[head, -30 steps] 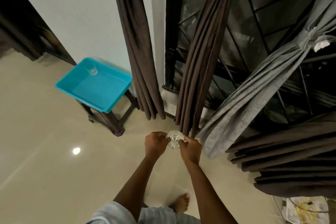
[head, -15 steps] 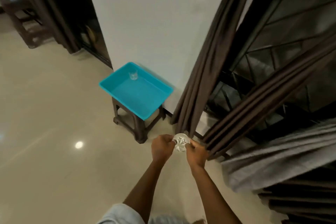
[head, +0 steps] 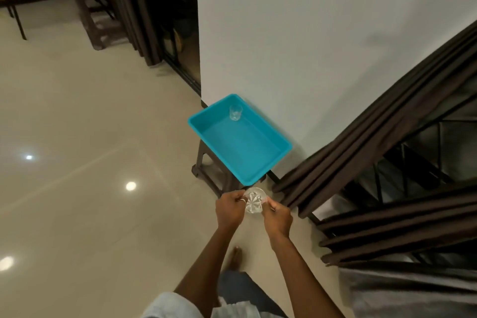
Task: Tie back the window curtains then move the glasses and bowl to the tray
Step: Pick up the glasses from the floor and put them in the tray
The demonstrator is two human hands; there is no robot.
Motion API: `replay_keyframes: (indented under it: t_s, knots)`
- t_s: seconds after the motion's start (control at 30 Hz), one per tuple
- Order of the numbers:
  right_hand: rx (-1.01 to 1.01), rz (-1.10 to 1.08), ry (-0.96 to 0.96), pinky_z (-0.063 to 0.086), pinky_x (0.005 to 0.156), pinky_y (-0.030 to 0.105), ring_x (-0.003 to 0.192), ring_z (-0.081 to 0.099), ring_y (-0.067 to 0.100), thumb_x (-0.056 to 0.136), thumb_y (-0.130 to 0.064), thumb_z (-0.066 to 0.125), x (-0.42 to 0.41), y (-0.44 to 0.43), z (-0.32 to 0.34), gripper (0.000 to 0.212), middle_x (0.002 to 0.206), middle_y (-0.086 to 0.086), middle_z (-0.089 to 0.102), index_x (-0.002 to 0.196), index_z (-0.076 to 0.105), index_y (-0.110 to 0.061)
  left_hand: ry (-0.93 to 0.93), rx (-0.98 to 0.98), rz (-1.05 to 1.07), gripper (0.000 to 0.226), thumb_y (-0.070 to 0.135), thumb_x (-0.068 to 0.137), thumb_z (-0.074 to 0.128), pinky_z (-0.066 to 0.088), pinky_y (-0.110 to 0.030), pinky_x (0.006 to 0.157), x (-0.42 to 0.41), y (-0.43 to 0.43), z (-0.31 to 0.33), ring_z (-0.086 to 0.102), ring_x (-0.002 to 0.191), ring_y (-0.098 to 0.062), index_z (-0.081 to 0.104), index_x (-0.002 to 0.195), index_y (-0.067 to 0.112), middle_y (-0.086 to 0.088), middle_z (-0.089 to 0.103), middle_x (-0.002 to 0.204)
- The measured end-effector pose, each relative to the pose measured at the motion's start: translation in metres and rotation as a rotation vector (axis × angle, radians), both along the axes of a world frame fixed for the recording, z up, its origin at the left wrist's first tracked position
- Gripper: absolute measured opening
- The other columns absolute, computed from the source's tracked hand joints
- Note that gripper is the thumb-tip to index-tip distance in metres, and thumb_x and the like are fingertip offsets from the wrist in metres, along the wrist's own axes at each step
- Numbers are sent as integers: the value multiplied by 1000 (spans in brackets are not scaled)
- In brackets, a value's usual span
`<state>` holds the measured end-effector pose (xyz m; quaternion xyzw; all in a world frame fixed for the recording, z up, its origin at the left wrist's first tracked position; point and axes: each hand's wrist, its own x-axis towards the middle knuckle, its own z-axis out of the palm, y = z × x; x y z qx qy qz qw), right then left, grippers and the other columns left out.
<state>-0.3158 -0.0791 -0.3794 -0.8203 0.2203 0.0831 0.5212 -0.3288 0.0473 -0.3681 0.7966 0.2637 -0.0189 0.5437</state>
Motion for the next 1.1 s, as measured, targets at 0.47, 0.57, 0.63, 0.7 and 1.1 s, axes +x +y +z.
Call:
replay_keyframes:
  t_s: [0.47, 0.57, 0.63, 0.7, 1.1]
  knots:
    - [101, -35, 101, 54, 101, 38, 113, 67, 22, 94, -15, 66, 160, 70, -11, 32, 123, 6, 72, 126, 71, -8, 97, 10, -30, 16, 10, 88, 61, 52, -31, 83, 156, 66, 5, 65, 85, -16, 72, 80, 18, 0, 72, 83]
    - [104, -53, 140, 53, 103, 38, 114, 65, 21, 96, -16, 65, 186, 73, -8, 34, 125, 3, 70, 129, 68, -10, 136, 38, -66, 21, 8, 87, 58, 56, -36, 85, 186, 67, 5, 69, 89, -22, 78, 93, 11, -4, 77, 91]
    - [95, -58, 154, 54, 96, 33, 106, 65, 18, 97, -17, 63, 198, 73, -9, 30, 119, 2, 71, 126, 69, -12, 152, 28, -80, 22, 9, 87, 58, 56, -39, 82, 205, 66, 6, 69, 88, -24, 78, 93, 10, -6, 77, 89]
    - [114, -95, 190, 58, 91, 40, 97, 66, 21, 98, -18, 59, 212, 73, -10, 24, 105, 3, 72, 117, 71, -12, 169, 33, -93, 21, 10, 87, 58, 55, -37, 80, 224, 66, 5, 69, 87, -24, 78, 92, 10, -6, 77, 89]
    - [273, -323, 430, 62, 79, 32, 98, 67, 25, 100, -20, 55, 285, 104, -28, 20, 103, 8, 67, 115, 67, -14, 368, 76, -362, 23, 9, 85, 58, 51, -33, 81, 328, 96, -33, 69, 92, -28, 79, 95, 13, -5, 78, 93]
